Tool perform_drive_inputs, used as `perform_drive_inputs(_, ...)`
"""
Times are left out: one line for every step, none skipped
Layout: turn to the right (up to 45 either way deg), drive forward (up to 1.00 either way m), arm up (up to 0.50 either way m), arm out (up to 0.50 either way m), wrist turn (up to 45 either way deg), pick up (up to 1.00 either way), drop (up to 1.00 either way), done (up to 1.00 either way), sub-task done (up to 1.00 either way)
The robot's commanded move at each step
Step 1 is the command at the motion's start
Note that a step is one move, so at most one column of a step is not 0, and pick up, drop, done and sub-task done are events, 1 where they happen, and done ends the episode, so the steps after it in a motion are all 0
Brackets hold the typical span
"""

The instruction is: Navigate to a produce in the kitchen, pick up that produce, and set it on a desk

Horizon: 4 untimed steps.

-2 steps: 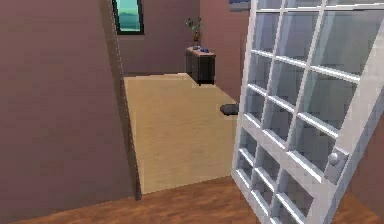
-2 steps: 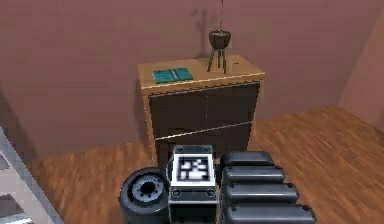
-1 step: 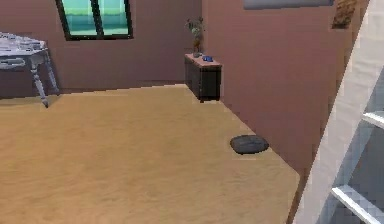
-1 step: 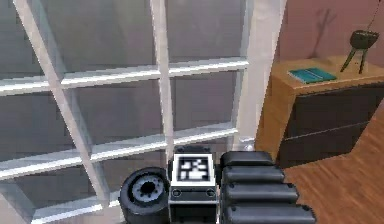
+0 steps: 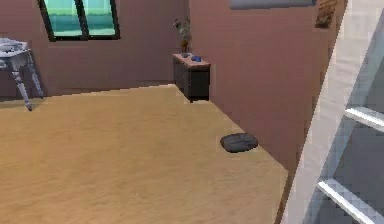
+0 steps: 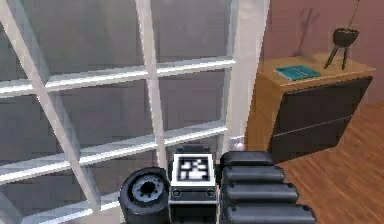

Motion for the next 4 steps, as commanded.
perform_drive_inputs(0.0, 0.2, 0.0, 0.0, 0.0, 0.0, 0.0, 0.0, 0.0)
perform_drive_inputs(-15.0, 0.0, 0.0, 0.0, 0.0, 0.0, 0.0, 0.0, 0.0)
perform_drive_inputs(-3.0, 0.0, 0.0, 0.0, 0.0, 0.0, 0.0, 0.0, 0.0)
perform_drive_inputs(0.0, 0.45, 0.0, 0.0, 0.0, 0.0, 0.0, 0.0, 0.0)
